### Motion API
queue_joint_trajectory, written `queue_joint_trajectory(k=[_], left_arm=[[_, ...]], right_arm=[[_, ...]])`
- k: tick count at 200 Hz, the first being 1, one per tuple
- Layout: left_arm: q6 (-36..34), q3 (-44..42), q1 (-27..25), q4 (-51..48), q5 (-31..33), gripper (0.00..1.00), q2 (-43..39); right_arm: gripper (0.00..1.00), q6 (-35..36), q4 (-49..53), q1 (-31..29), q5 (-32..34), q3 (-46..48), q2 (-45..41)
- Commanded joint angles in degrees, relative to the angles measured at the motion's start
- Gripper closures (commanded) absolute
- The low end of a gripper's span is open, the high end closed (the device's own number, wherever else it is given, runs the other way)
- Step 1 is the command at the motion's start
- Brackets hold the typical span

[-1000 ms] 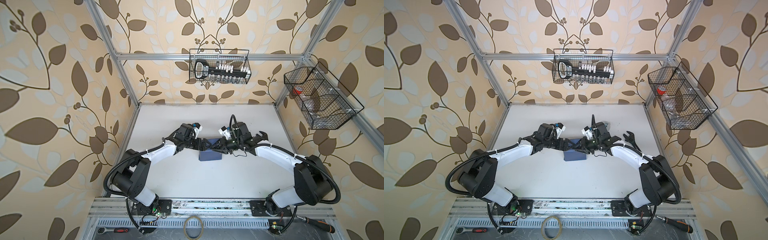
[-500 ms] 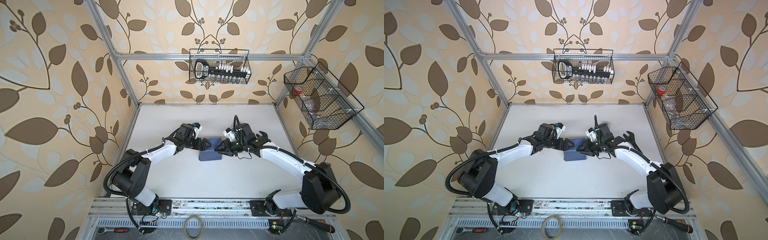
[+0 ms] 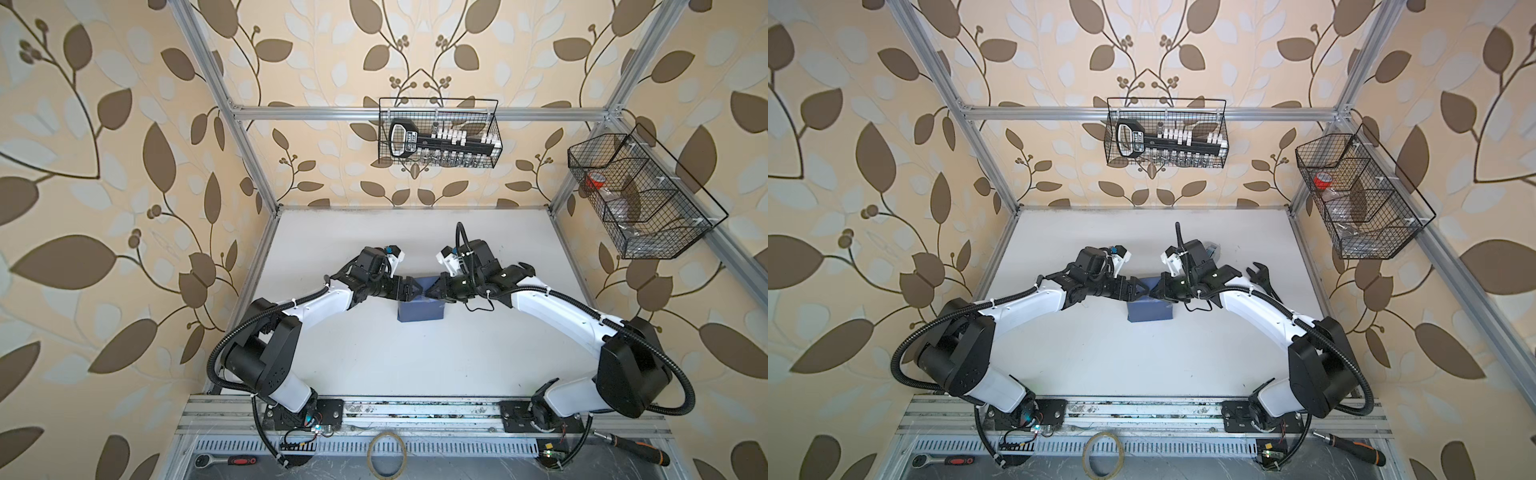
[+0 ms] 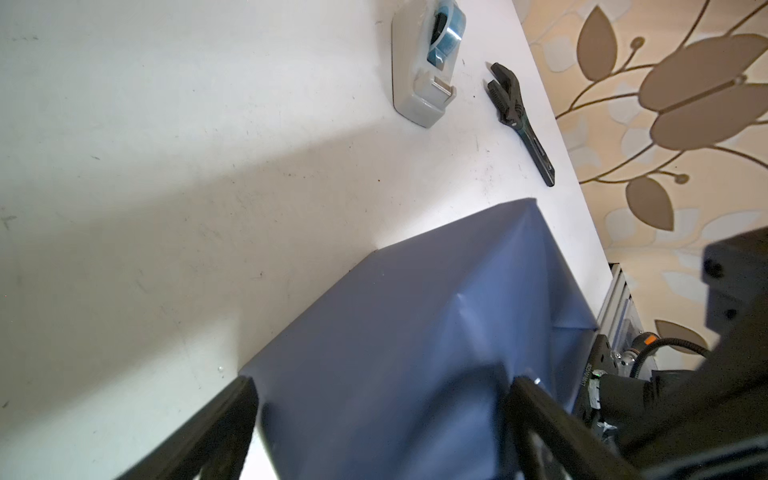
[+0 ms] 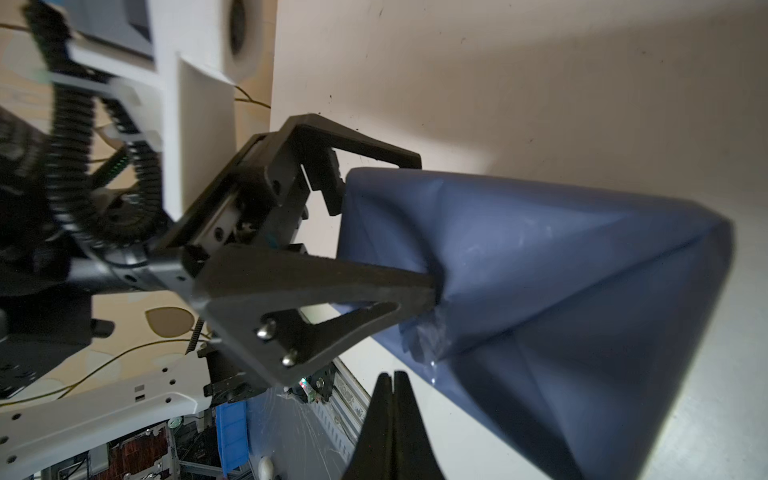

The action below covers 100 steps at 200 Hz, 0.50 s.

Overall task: Wrap the gift box in paper
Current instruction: 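Press the tape onto the folded top with the right gripper while the left gripper holds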

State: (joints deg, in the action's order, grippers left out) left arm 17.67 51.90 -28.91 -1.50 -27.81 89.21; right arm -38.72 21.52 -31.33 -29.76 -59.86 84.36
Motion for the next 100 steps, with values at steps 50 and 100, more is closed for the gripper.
queue_joint_trajectory(k=[50,100], left_arm=[[-3.2,-1.5,-0.4,-7.2,5.6,0.05,1.6],[-3.4,-1.5,-0.4,-7.4,5.6,0.05,1.3]], right_arm=[[1.00,2.8,0.3,-0.7,-0.1,1.0,2.8],[1.00,6.8,6.0,-0.8,1.6,0.6,1.8]])
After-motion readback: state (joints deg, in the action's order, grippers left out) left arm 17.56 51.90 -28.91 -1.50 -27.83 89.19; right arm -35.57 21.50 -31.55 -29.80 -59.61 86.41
